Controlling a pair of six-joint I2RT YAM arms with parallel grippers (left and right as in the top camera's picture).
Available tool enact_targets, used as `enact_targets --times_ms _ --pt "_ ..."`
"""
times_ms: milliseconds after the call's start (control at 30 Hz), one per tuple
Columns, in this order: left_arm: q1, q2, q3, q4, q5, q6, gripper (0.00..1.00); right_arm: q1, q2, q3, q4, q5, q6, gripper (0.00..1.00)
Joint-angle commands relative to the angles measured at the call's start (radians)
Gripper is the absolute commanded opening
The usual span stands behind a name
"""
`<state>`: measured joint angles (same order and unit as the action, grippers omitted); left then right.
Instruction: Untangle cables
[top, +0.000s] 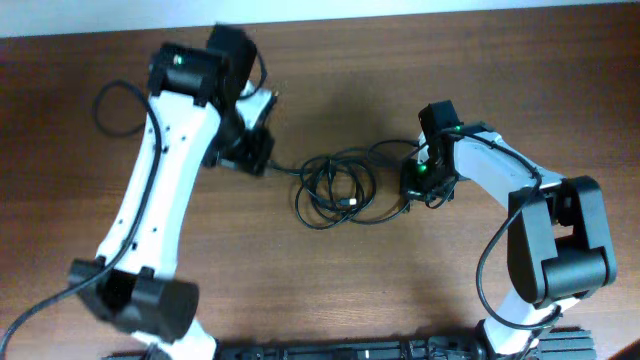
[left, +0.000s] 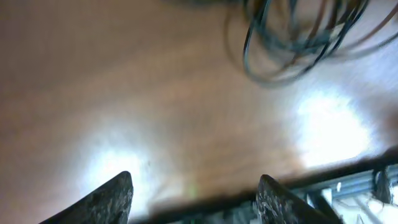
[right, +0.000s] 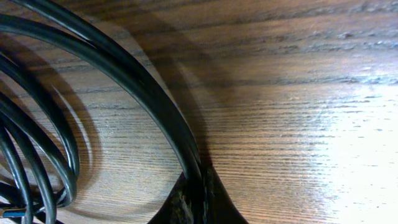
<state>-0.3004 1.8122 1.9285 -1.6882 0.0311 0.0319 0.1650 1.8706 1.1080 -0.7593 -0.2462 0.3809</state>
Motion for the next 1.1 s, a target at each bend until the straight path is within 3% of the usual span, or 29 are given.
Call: enact_targets --times_ms 0,167,200,300,400,600,700,833,1067 --pt "-0.009 -0.070 -0.179 0.060 -0.025 -0.063 0.63 -0.009 0.018 -0.021 0.003 0.063 -0.009 0.04" --pt "-0.055 -0.082 -0.426 0.476 0.123 -0.077 0.73 -0.009 0.018 -0.021 0.004 0.063 -0.009 0.04" --pt "-0.072 -0.077 -0.479 0.592 0.166 -0.077 0.72 -0.009 0.018 -0.021 0.004 0.063 -0.009 0.04" --pt "-0.105 -0.060 -0.550 0.735 0.232 -0.093 0.66 -0.009 0.018 -0.021 0.004 0.063 -0.009 0.04" --pt "-0.129 -0.036 -0.574 0.772 0.243 -0.192 0.59 -0.009 0.018 -0.021 0.004 0.063 -0.009 0.04" --pt "-0.171 0.064 -0.575 0.772 0.283 -0.472 0.54 -0.009 0.018 -0.021 0.003 0.063 -0.009 0.04" --pt "-0.189 0.104 -0.575 0.772 0.286 -0.515 0.54 -0.009 0.018 -0.021 0.004 0.063 -0.009 0.04" --pt "-0.207 0.148 -0.574 0.799 0.250 -0.538 0.46 -0.009 0.018 -0.021 0.003 0.063 -0.009 0.04" --pt "-0.234 0.211 -0.575 0.869 0.163 -0.566 0.47 -0.009 0.018 -0.021 0.003 0.063 -0.009 0.04"
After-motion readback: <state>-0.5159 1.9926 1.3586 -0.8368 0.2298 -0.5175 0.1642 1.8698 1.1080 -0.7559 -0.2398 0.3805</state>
